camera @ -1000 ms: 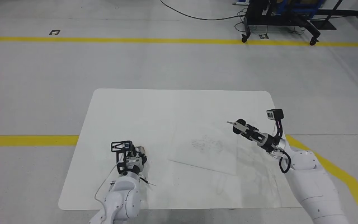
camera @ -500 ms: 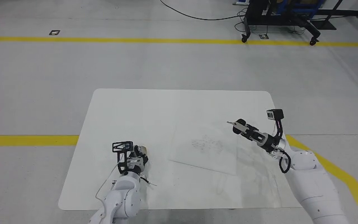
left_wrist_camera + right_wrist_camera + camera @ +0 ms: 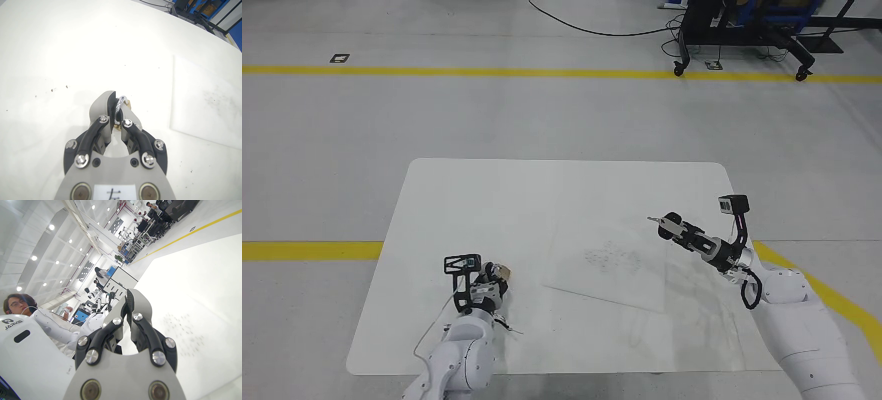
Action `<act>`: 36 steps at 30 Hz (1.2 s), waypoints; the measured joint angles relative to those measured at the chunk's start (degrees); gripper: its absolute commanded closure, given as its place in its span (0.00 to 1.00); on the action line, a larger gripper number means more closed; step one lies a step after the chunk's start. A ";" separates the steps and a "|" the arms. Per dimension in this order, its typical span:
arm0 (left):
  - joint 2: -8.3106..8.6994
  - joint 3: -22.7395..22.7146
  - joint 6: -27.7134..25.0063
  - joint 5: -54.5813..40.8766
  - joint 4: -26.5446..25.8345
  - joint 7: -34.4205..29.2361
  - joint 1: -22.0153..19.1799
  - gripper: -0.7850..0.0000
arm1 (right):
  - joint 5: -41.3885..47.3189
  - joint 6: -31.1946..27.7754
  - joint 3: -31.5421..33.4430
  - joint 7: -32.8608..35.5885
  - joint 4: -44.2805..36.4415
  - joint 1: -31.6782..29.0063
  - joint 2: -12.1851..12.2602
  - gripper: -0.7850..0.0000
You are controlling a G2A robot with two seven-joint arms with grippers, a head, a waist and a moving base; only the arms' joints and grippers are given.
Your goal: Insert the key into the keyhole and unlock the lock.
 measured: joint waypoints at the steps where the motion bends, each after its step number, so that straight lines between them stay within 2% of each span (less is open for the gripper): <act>1: -0.04 -0.27 -0.32 -0.97 -0.27 0.35 0.10 1.00 | 0.00 0.00 0.00 0.00 0.00 0.00 0.00 1.00; 3: -0.19 -0.91 -0.98 -3.70 -1.02 1.83 0.24 1.00 | 0.00 0.00 0.00 0.00 0.00 0.00 0.00 1.00; 6: -0.81 -3.18 -4.45 -14.78 -2.34 7.58 0.52 1.00 | 0.00 0.00 0.00 0.00 0.00 0.00 0.00 1.00; 9: -1.58 -6.21 -12.73 -32.00 -0.42 14.28 0.33 1.00 | 0.00 0.00 0.00 0.00 0.00 0.00 0.00 1.00; 10: -1.88 -7.08 -17.58 -39.94 1.10 15.53 -0.10 1.00 | 0.00 0.00 0.00 0.00 0.00 0.00 0.00 1.00; 12: -2.25 -8.04 -25.13 -52.68 4.22 14.55 -1.39 1.00 | 0.00 0.00 0.00 0.00 0.00 0.00 0.00 1.00; 13: -2.46 -8.30 -29.63 -61.28 6.60 12.28 -2.64 1.00 | 0.00 0.00 0.00 0.00 0.00 0.00 0.00 1.00; 16: -2.68 -8.29 -37.40 -78.27 12.69 4.29 -6.60 1.00 | 0.00 0.00 0.00 0.00 0.00 0.00 0.00 1.00; 19: -2.68 -8.27 -37.90 -83.60 13.31 3.03 -6.87 1.00 | 0.00 0.00 0.00 0.00 0.00 0.00 0.00 1.00; 22: -2.68 -8.26 -37.74 -81.14 13.06 3.76 -6.75 1.00 | 0.00 0.00 0.00 0.00 0.00 0.00 0.00 1.00; 24: -2.89 -7.64 -36.70 -82.00 13.24 3.47 -6.88 1.00 | 0.00 0.01 -0.01 -0.02 0.00 -0.02 -0.01 1.00; 26: -3.29 -6.37 -31.33 -88.00 14.31 1.50 -8.54 1.00 | -0.15 0.93 -0.74 -1.68 -0.20 -0.59 -0.25 1.00; 30: -3.83 -3.60 -13.82 -107.73 17.89 -5.04 -14.78 1.00 | 0.72 0.61 -4.54 -8.01 -0.09 -1.14 -1.44 1.00; 32: -3.79 -2.16 -3.27 -115.94 19.72 -10.06 -18.67 1.00 | -0.45 -0.53 -5.84 -11.28 0.90 -0.67 -1.96 1.00; 34: -3.52 -1.37 4.08 -118.53 20.25 -13.47 -21.91 1.00 | 0.37 -1.62 -6.16 -13.24 1.37 -0.57 -2.19 1.00; 36: -3.44 -1.23 6.06 -116.75 20.24 -14.51 -22.67 1.00 | 0.50 -1.60 -6.13 -13.17 1.38 -0.58 -2.19 1.00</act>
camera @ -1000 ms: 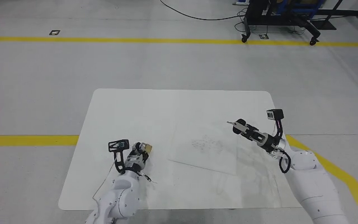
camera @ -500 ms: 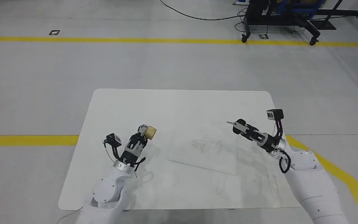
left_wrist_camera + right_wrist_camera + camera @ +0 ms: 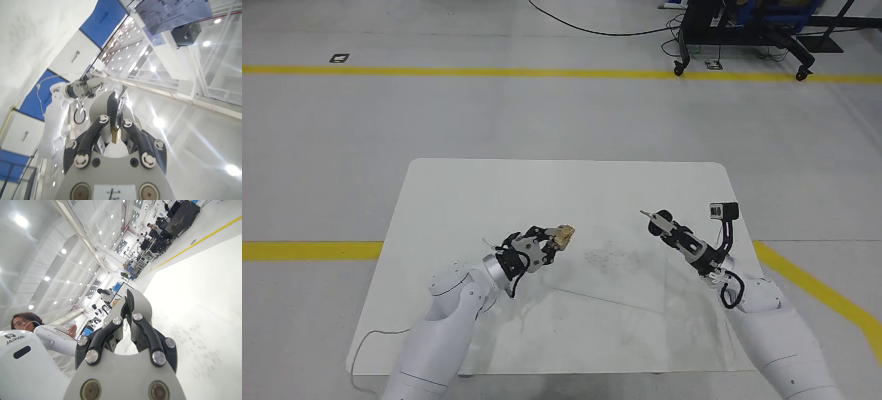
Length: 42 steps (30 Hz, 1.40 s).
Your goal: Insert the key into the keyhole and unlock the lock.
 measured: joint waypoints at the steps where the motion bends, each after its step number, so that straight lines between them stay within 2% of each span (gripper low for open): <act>1: 0.00 -0.01 0.03 0.96 -0.02 0.10 0.04 1.00 | -0.02 0.06 0.02 0.10 -0.02 -0.01 0.01 1.00; 7: -0.17 0.89 -0.25 0.04 0.42 0.58 0.40 1.00 | -0.08 0.10 0.03 0.12 -0.05 -0.01 0.02 1.00; 12: -0.85 3.01 5.01 -7.83 3.16 2.27 -1.08 1.00 | -7.45 -2.12 1.04 -2.80 -2.94 -0.89 0.10 1.00; 17: -1.53 6.47 6.88 -7.85 4.92 6.40 -5.46 1.00 | -12.58 -4.22 5.29 -5.28 -8.61 -4.55 0.79 1.00; 19: -1.71 7.35 9.20 -7.97 5.69 7.43 -8.45 1.00 | -11.62 -3.52 5.47 -3.45 -12.11 -6.41 1.06 1.00; 22: -2.03 8.22 12.17 -8.48 7.42 8.45 -13.21 1.00 | -9.27 -3.31 4.91 -1.99 -12.64 -6.65 1.10 1.00; 25: -2.41 8.90 12.81 -9.78 9.74 8.59 -16.79 1.00 | -9.36 -3.36 4.95 -2.19 -12.47 -6.58 1.09 1.00; 32: -2.57 10.53 11.91 -8.36 10.58 7.86 -17.70 1.00 | -8.61 -2.32 4.43 -2.85 -12.32 -6.96 0.99 1.00; 33: -2.57 10.52 11.92 -8.37 10.58 7.86 -17.70 1.00 | -7.17 -0.51 3.67 -3.07 -12.56 -7.27 0.90 1.00; 36: -2.57 10.52 11.92 -8.38 10.58 7.87 -17.70 1.00 | -0.13 12.38 2.31 -0.38 -14.32 -8.21 0.98 1.00; 37: -2.58 10.52 11.92 -8.38 10.58 7.87 -17.70 1.00 | 2.11 18.63 2.57 1.22 -15.73 -8.81 1.18 1.00; 40: -2.58 10.52 11.92 -8.38 10.58 7.87 -17.70 1.00 | 6.63 31.11 4.94 2.05 -21.15 -11.61 1.82 1.00; 42: -2.58 10.52 11.92 -8.38 10.58 7.87 -17.70 1.00 | 5.79 36.33 6.61 1.98 -25.05 -13.88 2.16 1.00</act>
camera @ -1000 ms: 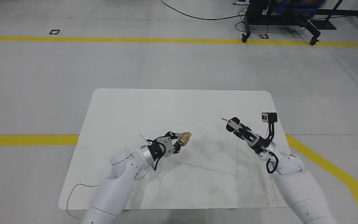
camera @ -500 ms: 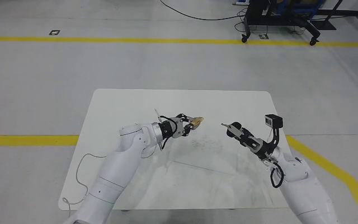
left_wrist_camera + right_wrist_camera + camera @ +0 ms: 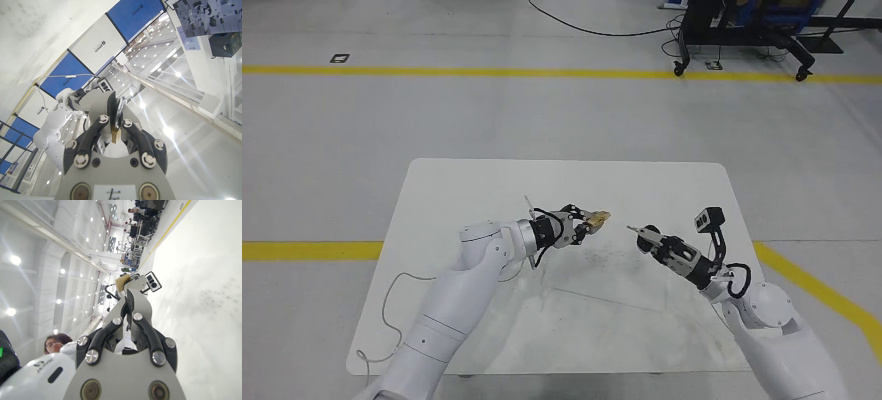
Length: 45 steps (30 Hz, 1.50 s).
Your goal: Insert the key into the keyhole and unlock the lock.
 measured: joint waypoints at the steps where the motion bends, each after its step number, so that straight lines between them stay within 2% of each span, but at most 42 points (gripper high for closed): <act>1: 0.00 0.00 0.00 0.00 0.00 0.00 0.00 1.00 | -0.23 2.61 0.76 1.22 -2.12 -1.09 0.09 1.00; 6: 0.00 -0.01 -0.02 -0.01 0.00 0.00 0.02 1.00 | 1.56 2.92 0.76 2.24 -2.04 -1.08 0.08 1.00; 10: 0.14 -0.96 -3.53 -0.68 0.73 -0.38 1.50 1.00 | 1.14 3.35 0.48 2.20 -1.90 -1.10 0.08 1.00; 12: 0.27 -0.86 -3.91 0.74 0.82 0.54 1.30 1.00 | -1.14 5.44 -0.43 0.99 -2.03 -1.02 0.05 1.00; 16: 0.52 -0.06 -3.71 5.37 0.37 3.94 1.23 1.00 | -6.73 12.28 -2.14 -6.30 -8.00 -2.91 -0.11 1.00; 19: 0.57 0.78 -3.75 8.15 0.13 6.57 1.04 1.00 | -7.46 16.81 -2.52 -11.59 -14.77 -5.44 -0.29 1.00; 23: 0.42 1.83 -4.62 10.26 -0.67 9.02 0.83 1.00 | -9.32 19.95 -3.44 -18.52 -22.70 -9.30 -0.56 1.00; 26: 0.31 2.10 -4.93 10.40 -1.03 9.73 0.55 1.00 | -10.73 21.95 -4.74 -23.27 -25.11 -10.69 -0.87 1.00; 31: 0.29 3.74 -4.56 13.57 -2.00 10.48 0.11 1.00 | -11.04 26.53 -8.33 -31.25 -24.30 -8.06 -1.80 1.00; 37: 0.40 4.69 -6.63 17.04 -3.72 10.84 0.76 1.00 | -11.28 30.37 -11.82 -37.54 -23.02 -4.45 -2.84 1.00; 45: 1.03 4.51 -10.12 22.41 -5.56 8.16 1.49 1.00 | -8.47 35.88 -13.15 -38.60 -20.48 -0.36 -3.71 1.00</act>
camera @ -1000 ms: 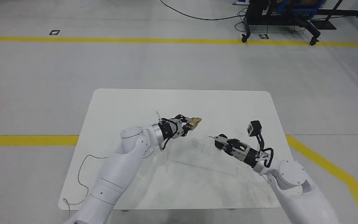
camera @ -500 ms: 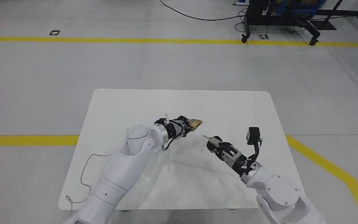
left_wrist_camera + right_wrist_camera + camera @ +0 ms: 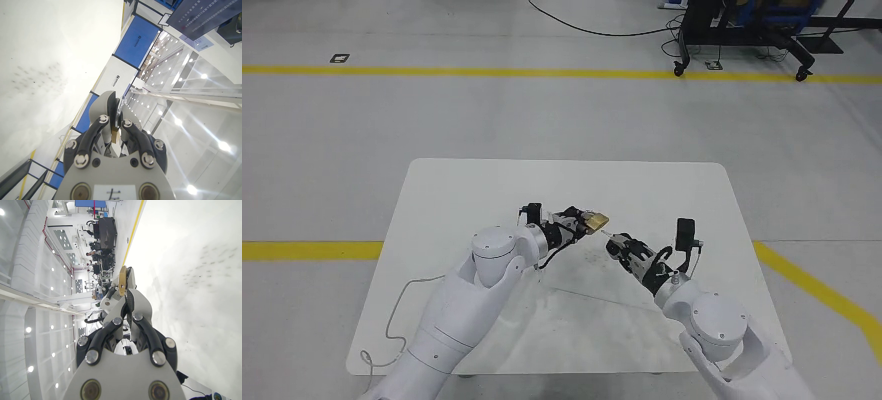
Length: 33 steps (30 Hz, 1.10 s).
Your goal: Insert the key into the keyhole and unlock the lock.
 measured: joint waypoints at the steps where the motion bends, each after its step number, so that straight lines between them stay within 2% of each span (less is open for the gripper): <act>1: 0.05 -0.12 -0.16 0.31 -0.10 -0.18 0.01 1.00 | 0.15 0.18 0.07 -0.15 0.03 0.27 -0.08 1.00; 10: 0.02 0.67 -0.13 3.24 0.16 -0.08 -0.92 1.00 | 0.43 -0.48 0.60 -1.25 -0.23 0.28 -0.56 1.00; 33: -0.56 1.32 -1.91 3.70 0.96 0.25 -1.14 1.00 | -0.22 1.11 0.10 -0.25 0.40 0.91 -1.54 1.00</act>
